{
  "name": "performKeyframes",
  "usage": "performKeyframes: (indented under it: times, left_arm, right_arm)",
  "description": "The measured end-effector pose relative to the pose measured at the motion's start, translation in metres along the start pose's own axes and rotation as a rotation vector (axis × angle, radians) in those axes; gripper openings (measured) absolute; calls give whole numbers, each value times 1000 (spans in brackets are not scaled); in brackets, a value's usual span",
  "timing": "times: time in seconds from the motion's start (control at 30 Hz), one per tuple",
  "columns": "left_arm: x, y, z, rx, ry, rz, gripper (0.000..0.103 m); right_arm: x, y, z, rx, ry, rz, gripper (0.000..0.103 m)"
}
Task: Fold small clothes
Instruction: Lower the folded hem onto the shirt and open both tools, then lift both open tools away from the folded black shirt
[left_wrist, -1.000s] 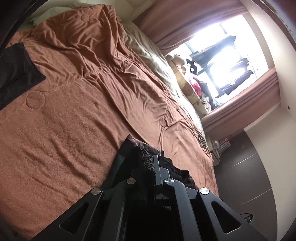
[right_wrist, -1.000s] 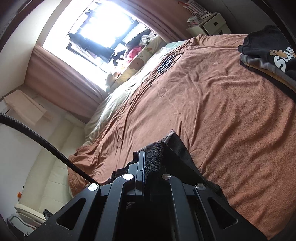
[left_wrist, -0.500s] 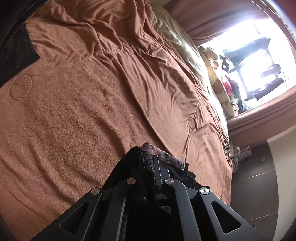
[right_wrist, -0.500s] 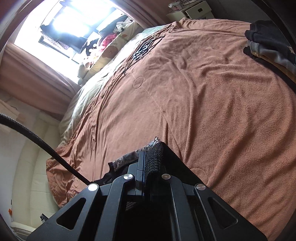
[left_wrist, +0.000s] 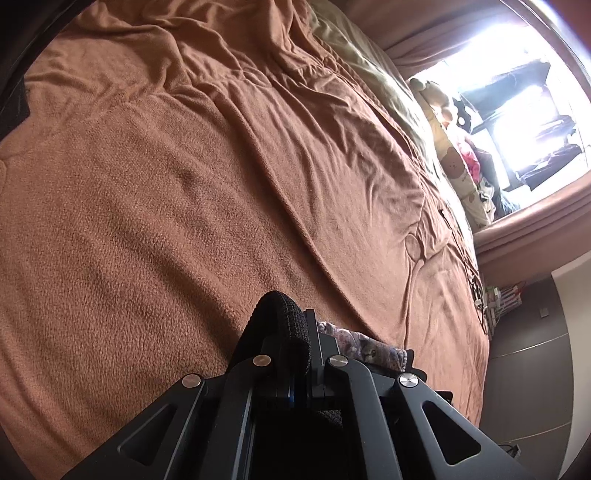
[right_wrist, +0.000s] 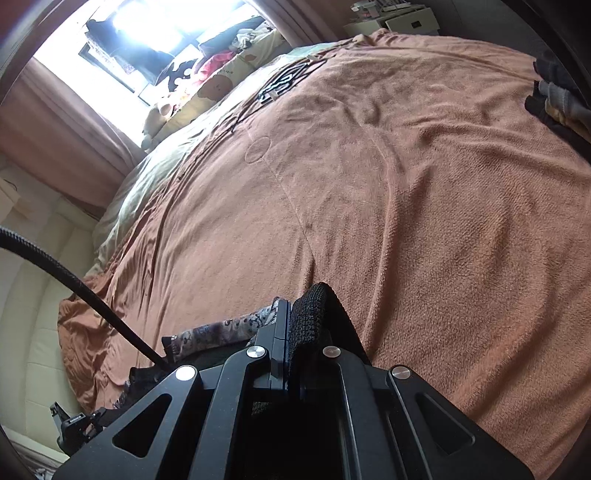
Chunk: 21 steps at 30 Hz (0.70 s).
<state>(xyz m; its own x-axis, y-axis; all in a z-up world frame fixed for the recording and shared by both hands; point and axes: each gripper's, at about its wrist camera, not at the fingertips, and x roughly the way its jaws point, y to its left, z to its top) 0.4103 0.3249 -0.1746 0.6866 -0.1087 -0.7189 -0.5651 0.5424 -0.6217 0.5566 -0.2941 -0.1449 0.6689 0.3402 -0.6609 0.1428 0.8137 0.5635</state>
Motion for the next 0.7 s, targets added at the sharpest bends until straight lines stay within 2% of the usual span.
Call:
performKeyframes:
  times: [0.2, 0.43, 0.47, 0.5, 0.53, 0.57, 0.6, 0.63, 0.7]
  left_arm:
    - [24, 13, -1, -7, 13, 79, 3]
    - [24, 4, 2, 35, 56, 79, 6]
    - [21, 1, 2, 47, 60, 76, 10]
    - [17, -2, 1, 59, 60, 79, 20]
    - [12, -4, 1, 72, 54, 86, 26]
    - [7, -6, 1, 82, 44, 88, 40]
    - [0, -9, 2, 92, 30, 88, 54]
    - [-7, -11, 3, 105, 19, 89, 59]
    - [-19, -16, 3, 142, 2, 102, 74]
  right_arm:
    - [23, -9, -3, 50, 57, -41, 0]
    - [11, -1, 3, 33, 69, -35, 2]
    - [7, 1, 2, 25, 68, -31, 6]
    - [3, 2, 4, 14, 62, -27, 10]
    - [-2, 4, 5, 1, 50, -24, 26]
    - [-4, 4, 7, -8, 36, -25, 54]
    - [-12, 5, 7, -21, 11, -34, 68]
    - [-19, 6, 7, -34, -9, -42, 79]
    - [-31, 9, 6, -79, -19, -66, 79]
